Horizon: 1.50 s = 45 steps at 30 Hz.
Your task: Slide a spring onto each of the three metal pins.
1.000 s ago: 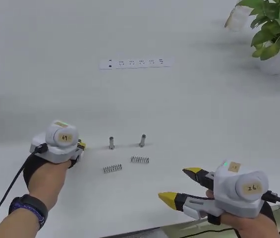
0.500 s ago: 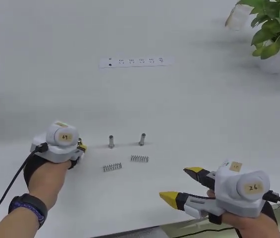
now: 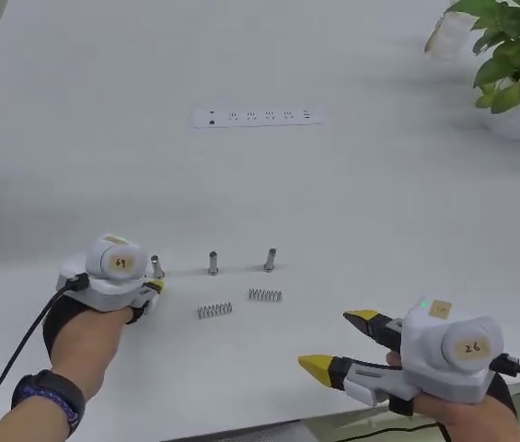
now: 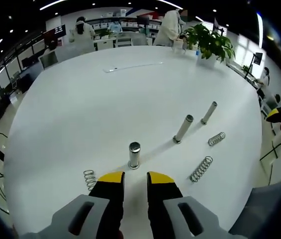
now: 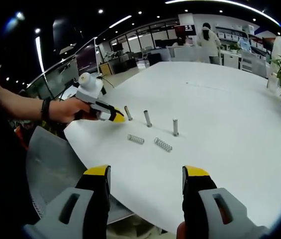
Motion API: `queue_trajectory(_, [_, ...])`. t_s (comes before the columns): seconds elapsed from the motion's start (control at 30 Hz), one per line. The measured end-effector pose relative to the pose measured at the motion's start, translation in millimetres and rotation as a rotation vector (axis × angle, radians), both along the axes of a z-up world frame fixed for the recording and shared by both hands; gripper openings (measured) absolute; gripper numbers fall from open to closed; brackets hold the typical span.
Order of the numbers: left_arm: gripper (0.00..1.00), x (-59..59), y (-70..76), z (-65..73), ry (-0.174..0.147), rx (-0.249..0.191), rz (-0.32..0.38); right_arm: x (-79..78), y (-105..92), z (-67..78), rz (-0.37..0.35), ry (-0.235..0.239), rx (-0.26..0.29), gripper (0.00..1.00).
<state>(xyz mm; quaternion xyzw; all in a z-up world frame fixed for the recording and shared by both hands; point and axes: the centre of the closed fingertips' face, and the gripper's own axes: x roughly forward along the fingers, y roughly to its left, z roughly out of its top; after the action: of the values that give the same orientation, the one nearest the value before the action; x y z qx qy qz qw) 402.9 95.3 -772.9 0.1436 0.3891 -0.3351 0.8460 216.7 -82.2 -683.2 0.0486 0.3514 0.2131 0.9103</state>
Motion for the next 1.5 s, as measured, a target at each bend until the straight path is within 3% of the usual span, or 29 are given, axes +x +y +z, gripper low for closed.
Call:
queue_trajectory(0.6, [0.14,-30.9,36.9,6.4,0.004,-0.002,0.021,9.2,10.8,1.6,0.037,-0.019,0.004,0.57])
queue_trajectory(0.93, [0.15,-45.9,46.8,17.3,0.002,-0.030,0.030,9.2,16.1,0.2,0.051,-0.021,0.012,0.56])
queue_trajectory(1.17, [0.16,-51.9,52.4,22.4,-0.006,-0.037,0.034,7.6,19.6,-0.8,0.062,-0.020,0.015,0.56])
queue_trajectory(1.27, [0.18,-53.6,52.8,29.2,-0.010,-0.076,0.048,7.5,20.3,0.0,0.064,-0.023,0.015,0.56])
queue_trajectory(1.5, [0.21,-55.4,59.8,39.9,-0.034,-0.102,0.063,7.0,22.5,-1.0,0.074,-0.021,0.016,0.56])
